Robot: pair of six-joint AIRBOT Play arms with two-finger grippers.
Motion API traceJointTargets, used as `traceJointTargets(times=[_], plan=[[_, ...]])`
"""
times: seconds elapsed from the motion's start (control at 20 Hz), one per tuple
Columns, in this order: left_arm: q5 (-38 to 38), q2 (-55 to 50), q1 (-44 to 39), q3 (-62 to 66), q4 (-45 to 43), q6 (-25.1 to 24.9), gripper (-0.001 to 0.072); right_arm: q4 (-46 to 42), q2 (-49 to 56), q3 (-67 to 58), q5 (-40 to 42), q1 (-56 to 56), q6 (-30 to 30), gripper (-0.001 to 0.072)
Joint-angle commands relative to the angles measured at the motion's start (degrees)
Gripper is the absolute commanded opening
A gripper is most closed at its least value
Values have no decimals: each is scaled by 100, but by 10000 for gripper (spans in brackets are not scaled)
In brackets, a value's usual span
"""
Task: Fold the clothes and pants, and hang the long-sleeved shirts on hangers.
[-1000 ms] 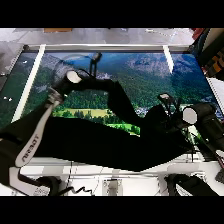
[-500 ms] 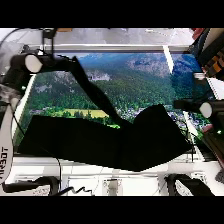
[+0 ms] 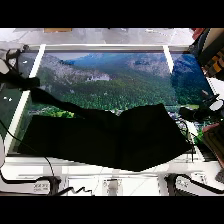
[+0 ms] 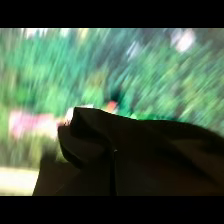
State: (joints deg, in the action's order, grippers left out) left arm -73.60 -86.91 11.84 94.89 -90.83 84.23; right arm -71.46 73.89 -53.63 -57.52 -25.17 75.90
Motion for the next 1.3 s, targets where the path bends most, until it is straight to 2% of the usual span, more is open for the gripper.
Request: traceJointTargets(times=[0.0, 0.15, 0.2, 0.25, 0.3, 0.35, 0.4, 0.5, 0.9, 1.05, 1.25], plan=[[-1300, -413, 560, 2, -94, 39, 10, 1600, 590, -92, -743, -127, -1633, 20], [-2396, -824, 765, 2, -127, -280, 10, 1768, 1165, -625, -1873, -127, -2041, 20], [-2413, -903, 789, 2, -79, -282, 9, 1766, 1314, -857, -2094, -127, -2050, 21], [-2361, -929, 791, 2, 90, -295, 9, 1746, 1386, -1029, -2124, -127, -2050, 52], [-2277, -929, 791, 7, 317, -479, 9, 1707, 1403, -1167, -1998, -127, -2048, 288], [-2258, -929, 791, 37, 509, -669, 9, 1650, 1403, -1257, -1799, -127, -2022, 468], [-2238, -929, 791, 79, 595, -741, 9, 1550, 1410, -1331, -1563, -127, -1971, 495], [-2201, -927, 791, 164, 601, -734, 10, 1447, 1482, -1370, -1141, -127, -1746, 512], [-2203, -927, 787, 175, 605, -732, 11, 1486, 2262, -1381, -667, -127, -1637, 511], [-2201, -927, 765, 175, 605, -710, 11, 1537, 2608, -1657, -1019, -127, -1628, 511], [-2177, -927, 658, 175, 605, -713, 10, 2061, 2885, -1961, -1812, -120, -1827, 507]])
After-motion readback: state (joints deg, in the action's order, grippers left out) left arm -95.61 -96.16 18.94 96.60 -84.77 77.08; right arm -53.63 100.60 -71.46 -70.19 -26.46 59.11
